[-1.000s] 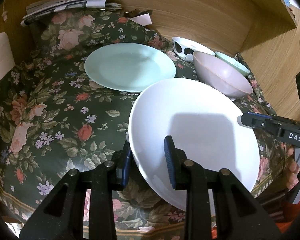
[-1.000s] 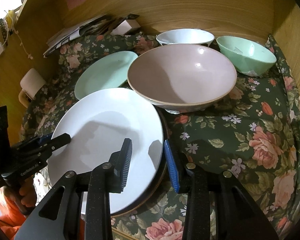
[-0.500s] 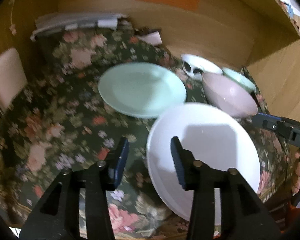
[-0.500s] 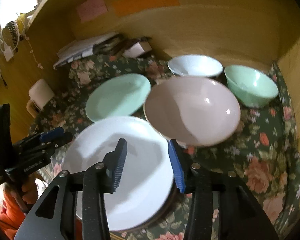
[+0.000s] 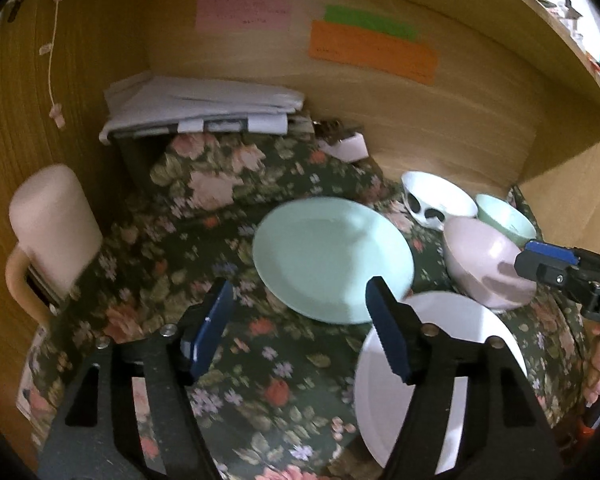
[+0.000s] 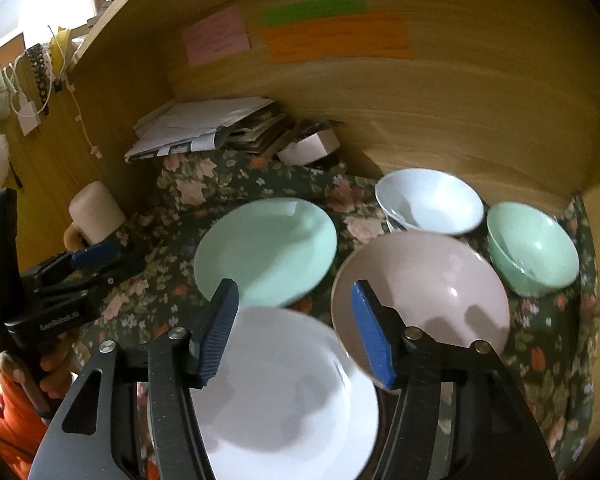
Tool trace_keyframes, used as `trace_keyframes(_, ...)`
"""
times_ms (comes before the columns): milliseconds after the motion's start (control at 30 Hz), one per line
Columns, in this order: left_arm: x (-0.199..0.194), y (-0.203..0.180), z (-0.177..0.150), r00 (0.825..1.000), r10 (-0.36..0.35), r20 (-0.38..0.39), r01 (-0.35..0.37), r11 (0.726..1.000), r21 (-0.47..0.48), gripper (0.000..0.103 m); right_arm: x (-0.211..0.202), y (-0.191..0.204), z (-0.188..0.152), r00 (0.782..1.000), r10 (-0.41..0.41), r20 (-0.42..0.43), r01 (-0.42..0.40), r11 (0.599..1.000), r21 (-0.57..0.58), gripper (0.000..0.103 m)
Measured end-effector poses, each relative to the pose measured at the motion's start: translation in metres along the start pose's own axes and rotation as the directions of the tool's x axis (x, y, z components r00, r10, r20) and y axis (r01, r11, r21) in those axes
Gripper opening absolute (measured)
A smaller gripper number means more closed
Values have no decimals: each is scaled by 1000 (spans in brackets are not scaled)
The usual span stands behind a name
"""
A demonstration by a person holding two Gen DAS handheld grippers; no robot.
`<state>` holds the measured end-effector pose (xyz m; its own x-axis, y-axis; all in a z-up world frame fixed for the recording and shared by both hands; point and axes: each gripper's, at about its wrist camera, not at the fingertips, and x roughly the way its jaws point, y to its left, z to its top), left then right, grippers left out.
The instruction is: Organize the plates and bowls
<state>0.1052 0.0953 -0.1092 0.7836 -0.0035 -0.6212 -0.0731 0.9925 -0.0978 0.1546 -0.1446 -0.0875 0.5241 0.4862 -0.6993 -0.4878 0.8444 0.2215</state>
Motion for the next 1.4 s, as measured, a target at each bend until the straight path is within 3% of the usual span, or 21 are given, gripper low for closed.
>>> trace_keyframes(200,13,10,13,1000,25,-1,-25,1000,15,80,28,1,18,999,12,-43,-12,1000,-8,55)
trace_keyframes(633,71,32,28,993,37,-112,-38,999,-6,80,97,-5,50,985,-38,-167,27,997,-67,55)
trace_keyframes(1067,118,44,27,977,34,-211,-37,999,-12,80,162,-21,64,943,-63,-328,40,996,-77,55)
trace_keyframes(1200,128,46,27,973,26,-230,-30,999,-14,80,177,-23,66,926,-69,-370,40,996,-86,46)
trace_keyframes(1400,136,49,24,968,0,-253,-7,1000,-26,80,195,-20,62,895,-68,-441,26,995,-101,43)
